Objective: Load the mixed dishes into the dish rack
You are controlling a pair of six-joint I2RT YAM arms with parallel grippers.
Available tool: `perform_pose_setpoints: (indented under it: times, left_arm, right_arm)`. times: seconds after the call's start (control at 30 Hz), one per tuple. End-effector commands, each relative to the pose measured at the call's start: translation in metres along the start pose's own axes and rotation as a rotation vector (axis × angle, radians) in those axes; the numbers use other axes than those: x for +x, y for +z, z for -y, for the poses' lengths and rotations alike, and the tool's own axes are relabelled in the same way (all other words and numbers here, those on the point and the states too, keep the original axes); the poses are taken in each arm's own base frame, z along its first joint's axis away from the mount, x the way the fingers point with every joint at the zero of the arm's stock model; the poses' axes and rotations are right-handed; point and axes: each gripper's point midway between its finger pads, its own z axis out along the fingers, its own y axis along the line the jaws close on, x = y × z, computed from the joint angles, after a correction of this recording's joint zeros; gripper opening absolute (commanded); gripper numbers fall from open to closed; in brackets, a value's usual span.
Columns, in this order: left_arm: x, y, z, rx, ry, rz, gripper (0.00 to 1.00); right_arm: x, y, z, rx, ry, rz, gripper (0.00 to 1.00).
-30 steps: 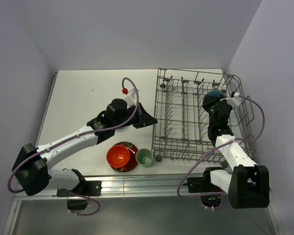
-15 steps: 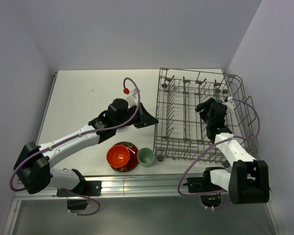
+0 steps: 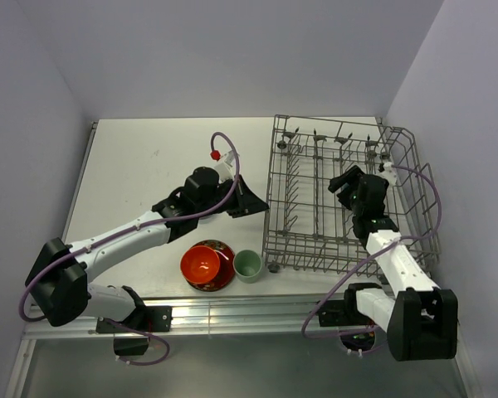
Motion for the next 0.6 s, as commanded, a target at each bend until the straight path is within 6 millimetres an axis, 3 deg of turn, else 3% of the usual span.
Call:
perform_pose_setpoints:
  times: [0.0,0.27,0.43,0.53,0.57]
  left_arm:
    - [-0.015,0.0,0.02,0.061,0.022,0.04,0.0]
    - [-0.021,0.001,0.008,0.0,0.025,0.067,0.01]
    - [-0.041,-0.003,-0.002,-0.046,0.035,0.109,0.2]
    - [-0.065,-0.014,-0.009,-0.09,0.051,0.164,0.36]
    - [-0.081,-0.023,-0.009,-0.095,0.055,0.208,0.43]
  right_arm:
    - [-0.026,-0.015,-0.025,-0.083,-0.021,0.049,0.81]
    - [-0.058,-0.041,-0.08,-0.298,-0.104,0.095,0.81]
    - [-0.085,-0.055,-0.112,-0.377,-0.152,0.119,0.82]
    - [-0.098,-0.066,-0.128,-0.416,-0.156,0.126,0.81]
    - [-0.098,-0.072,-0.13,-0.425,-0.155,0.121,0.81]
